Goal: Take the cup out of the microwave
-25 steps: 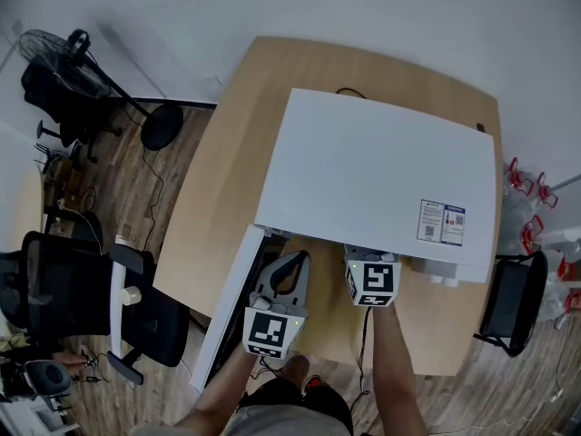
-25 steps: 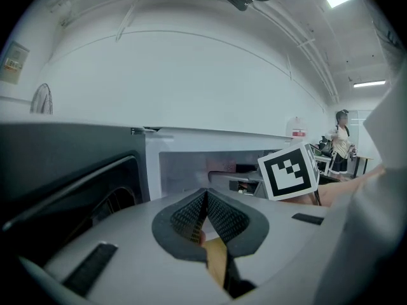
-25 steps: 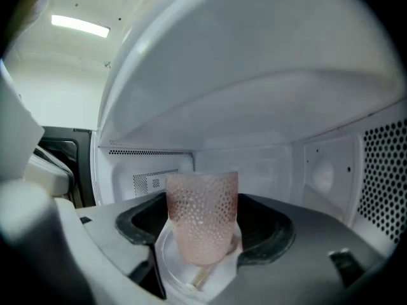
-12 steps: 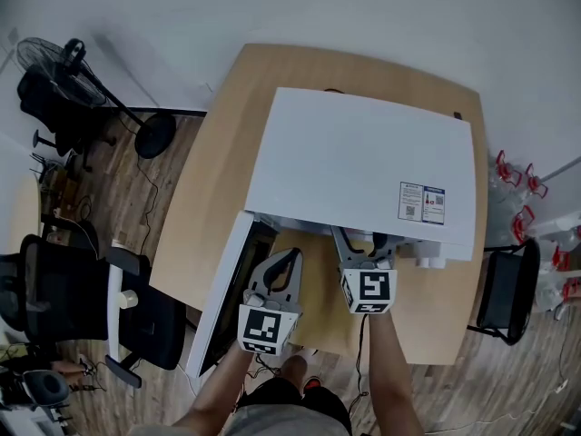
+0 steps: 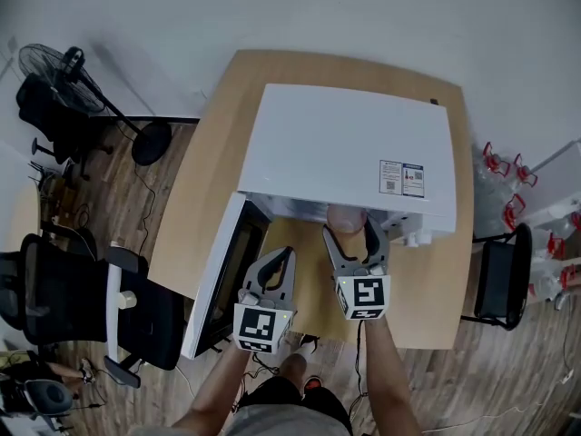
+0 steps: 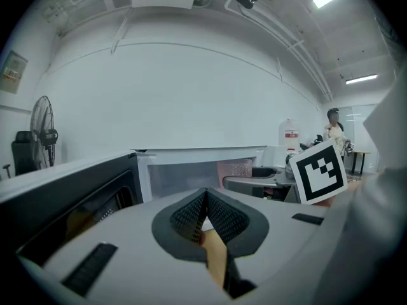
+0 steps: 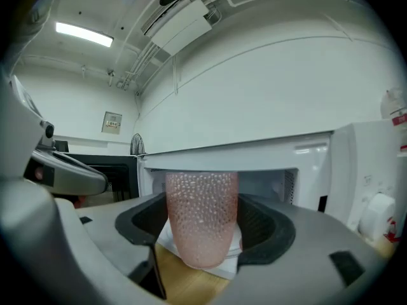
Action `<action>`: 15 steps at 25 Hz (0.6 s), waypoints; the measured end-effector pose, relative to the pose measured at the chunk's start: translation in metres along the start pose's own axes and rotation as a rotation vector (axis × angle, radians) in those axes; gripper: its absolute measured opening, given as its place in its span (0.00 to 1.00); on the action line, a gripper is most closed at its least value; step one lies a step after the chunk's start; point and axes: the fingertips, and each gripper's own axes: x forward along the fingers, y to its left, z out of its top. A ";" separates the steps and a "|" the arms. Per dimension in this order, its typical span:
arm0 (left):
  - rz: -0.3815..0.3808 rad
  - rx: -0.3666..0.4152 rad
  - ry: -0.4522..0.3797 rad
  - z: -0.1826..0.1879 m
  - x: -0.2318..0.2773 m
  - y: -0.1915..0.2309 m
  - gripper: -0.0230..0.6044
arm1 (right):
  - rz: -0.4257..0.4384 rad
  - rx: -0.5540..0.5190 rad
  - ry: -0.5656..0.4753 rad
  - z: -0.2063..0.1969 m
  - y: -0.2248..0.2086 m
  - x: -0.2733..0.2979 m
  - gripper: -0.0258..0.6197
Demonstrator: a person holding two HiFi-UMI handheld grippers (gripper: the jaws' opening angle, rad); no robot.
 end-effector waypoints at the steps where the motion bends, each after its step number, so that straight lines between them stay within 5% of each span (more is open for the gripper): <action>1: -0.002 0.001 -0.001 0.000 -0.003 -0.003 0.07 | -0.001 -0.001 0.000 0.000 0.001 -0.005 0.58; 15: -0.052 0.040 -0.020 -0.003 -0.039 -0.052 0.07 | -0.067 -0.016 -0.029 0.009 -0.005 -0.091 0.58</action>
